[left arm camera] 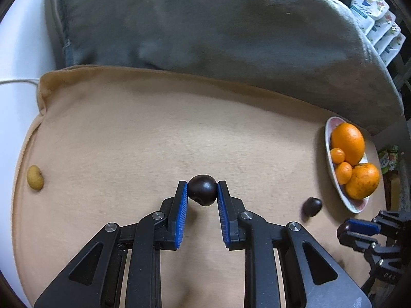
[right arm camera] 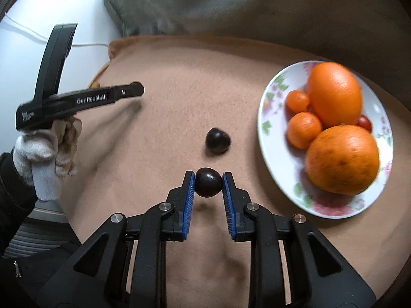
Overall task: Organize fruits
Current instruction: 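Carry the dark grapes in both grippers over the plate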
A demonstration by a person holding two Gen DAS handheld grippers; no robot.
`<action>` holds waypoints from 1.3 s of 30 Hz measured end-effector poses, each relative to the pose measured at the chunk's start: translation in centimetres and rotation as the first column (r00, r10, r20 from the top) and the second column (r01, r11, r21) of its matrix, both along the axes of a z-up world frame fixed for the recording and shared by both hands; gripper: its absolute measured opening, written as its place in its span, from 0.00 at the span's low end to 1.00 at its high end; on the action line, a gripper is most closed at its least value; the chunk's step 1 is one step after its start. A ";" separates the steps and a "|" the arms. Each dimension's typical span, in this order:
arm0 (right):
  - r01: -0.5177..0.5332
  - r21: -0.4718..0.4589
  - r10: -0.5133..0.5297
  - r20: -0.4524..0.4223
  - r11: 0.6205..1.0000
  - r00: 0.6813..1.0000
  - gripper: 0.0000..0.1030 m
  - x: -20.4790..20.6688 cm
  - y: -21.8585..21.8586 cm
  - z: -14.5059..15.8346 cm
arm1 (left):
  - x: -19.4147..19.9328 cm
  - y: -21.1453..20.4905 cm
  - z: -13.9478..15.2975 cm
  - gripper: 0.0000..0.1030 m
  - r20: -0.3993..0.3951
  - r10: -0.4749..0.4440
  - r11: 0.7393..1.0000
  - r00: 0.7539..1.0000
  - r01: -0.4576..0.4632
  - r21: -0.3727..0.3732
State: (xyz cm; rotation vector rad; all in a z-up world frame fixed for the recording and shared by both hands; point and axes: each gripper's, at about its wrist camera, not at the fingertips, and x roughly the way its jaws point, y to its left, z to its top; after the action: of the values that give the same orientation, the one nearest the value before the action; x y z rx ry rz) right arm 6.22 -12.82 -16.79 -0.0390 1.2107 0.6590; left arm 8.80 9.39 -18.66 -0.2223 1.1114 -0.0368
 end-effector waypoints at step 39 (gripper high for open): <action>0.173 0.050 -0.178 0.101 0.984 0.979 0.22 5.9 -14.5 2.7 | 1.5 -14.8 3.6 0.21 0.060 -0.163 0.984 0.985 0.167 -0.070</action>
State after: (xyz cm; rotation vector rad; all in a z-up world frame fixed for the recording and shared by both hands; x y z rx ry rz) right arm 12.07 -27.36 -14.06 0.0663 1.0846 0.5204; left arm 10.33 -5.45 -15.09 -0.1943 1.0731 -0.2309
